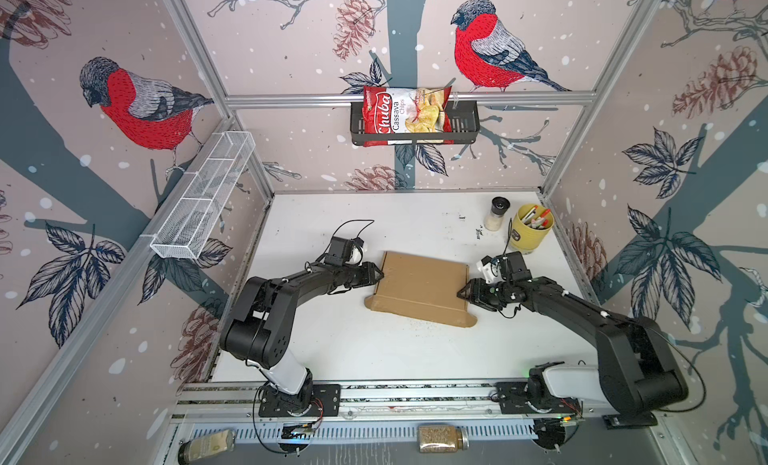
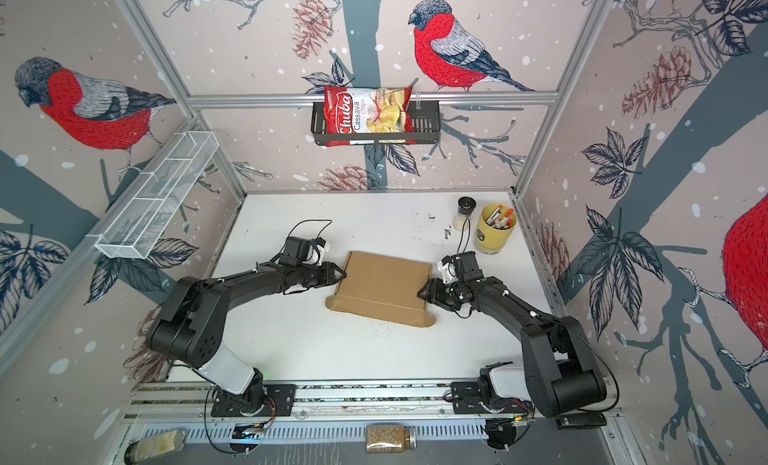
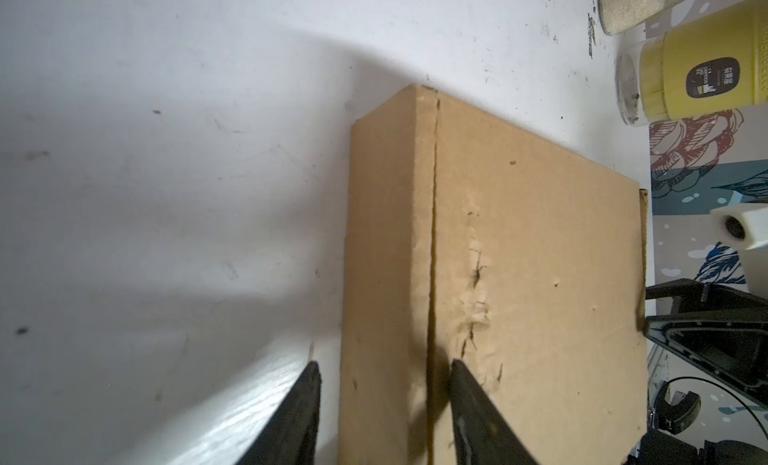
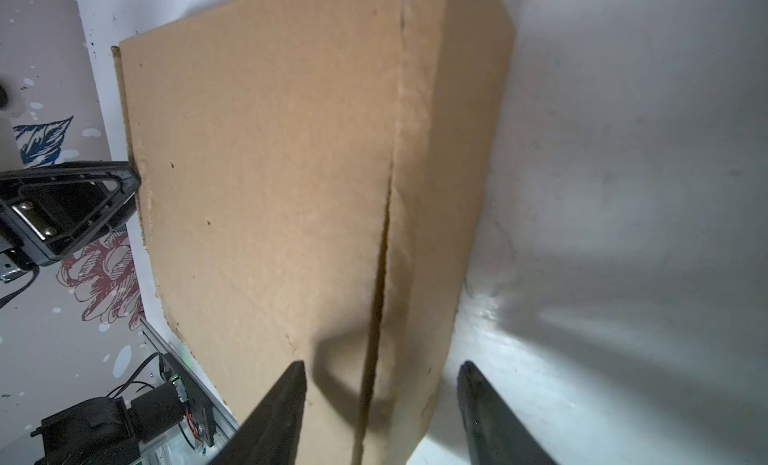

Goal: Fold the paper box

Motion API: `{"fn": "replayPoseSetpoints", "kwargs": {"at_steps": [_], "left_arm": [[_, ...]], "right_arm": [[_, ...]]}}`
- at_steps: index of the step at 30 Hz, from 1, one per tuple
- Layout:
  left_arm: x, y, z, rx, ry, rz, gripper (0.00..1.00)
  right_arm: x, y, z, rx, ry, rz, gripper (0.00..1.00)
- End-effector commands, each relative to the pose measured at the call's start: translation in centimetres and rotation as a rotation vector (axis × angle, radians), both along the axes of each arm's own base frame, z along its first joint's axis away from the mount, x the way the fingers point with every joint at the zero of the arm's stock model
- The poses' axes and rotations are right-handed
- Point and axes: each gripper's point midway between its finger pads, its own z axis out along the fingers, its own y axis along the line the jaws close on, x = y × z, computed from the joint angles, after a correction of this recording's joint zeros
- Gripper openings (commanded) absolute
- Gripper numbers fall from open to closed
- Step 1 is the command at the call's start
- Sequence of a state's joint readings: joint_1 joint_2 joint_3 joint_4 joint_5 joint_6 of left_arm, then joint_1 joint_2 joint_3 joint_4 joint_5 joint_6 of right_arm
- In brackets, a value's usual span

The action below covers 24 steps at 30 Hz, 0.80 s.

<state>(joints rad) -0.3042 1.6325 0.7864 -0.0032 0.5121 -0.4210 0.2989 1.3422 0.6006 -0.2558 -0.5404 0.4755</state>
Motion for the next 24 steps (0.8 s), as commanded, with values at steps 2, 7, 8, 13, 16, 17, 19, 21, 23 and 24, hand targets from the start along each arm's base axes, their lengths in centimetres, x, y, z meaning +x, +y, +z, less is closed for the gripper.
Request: {"fn": "replayPoseSetpoints", "kwargs": {"at_steps": [2,7,8,13,16,17,19,21,23,24], "left_arm": [[0.3,0.5,-0.3,0.027,-0.001,0.021,0.48],[0.7,0.1,1.6,-0.011,-0.048,0.02,0.61],[0.8,0.1,1.8,-0.023,-0.057,0.023,0.63],[1.0,-0.5,0.9,-0.063,-0.046,0.031,0.65],[0.7,-0.3,0.0,-0.058,-0.033,0.039,0.6],[0.6,-0.2,-0.3,-0.047,-0.03,0.045,0.57],[0.3,0.1,-0.6,-0.035,-0.021,0.047,0.54],[0.2,0.1,-0.2,-0.039,-0.026,0.048,0.54],[0.4,0.2,1.1,-0.045,-0.058,0.056,0.56],[0.7,0.2,1.9,-0.044,-0.081,0.061,0.58]], "right_arm": [[0.7,0.3,0.7,0.013,-0.034,0.002,0.6],[0.6,-0.1,1.6,0.021,-0.052,0.006,0.66],[0.7,-0.2,1.8,0.027,-0.058,0.005,0.66],[0.9,0.0,1.6,0.048,-0.059,-0.009,0.66],[0.8,-0.1,0.7,0.035,-0.045,-0.017,0.63],[0.9,-0.3,0.4,0.022,-0.045,-0.023,0.62],[1.0,-0.8,-0.4,-0.01,-0.043,-0.037,0.6],[1.2,-0.7,-0.5,-0.009,-0.044,-0.034,0.59],[1.6,-0.2,0.1,0.024,-0.055,-0.029,0.59],[1.8,0.1,0.6,0.044,-0.065,-0.028,0.6]]}}
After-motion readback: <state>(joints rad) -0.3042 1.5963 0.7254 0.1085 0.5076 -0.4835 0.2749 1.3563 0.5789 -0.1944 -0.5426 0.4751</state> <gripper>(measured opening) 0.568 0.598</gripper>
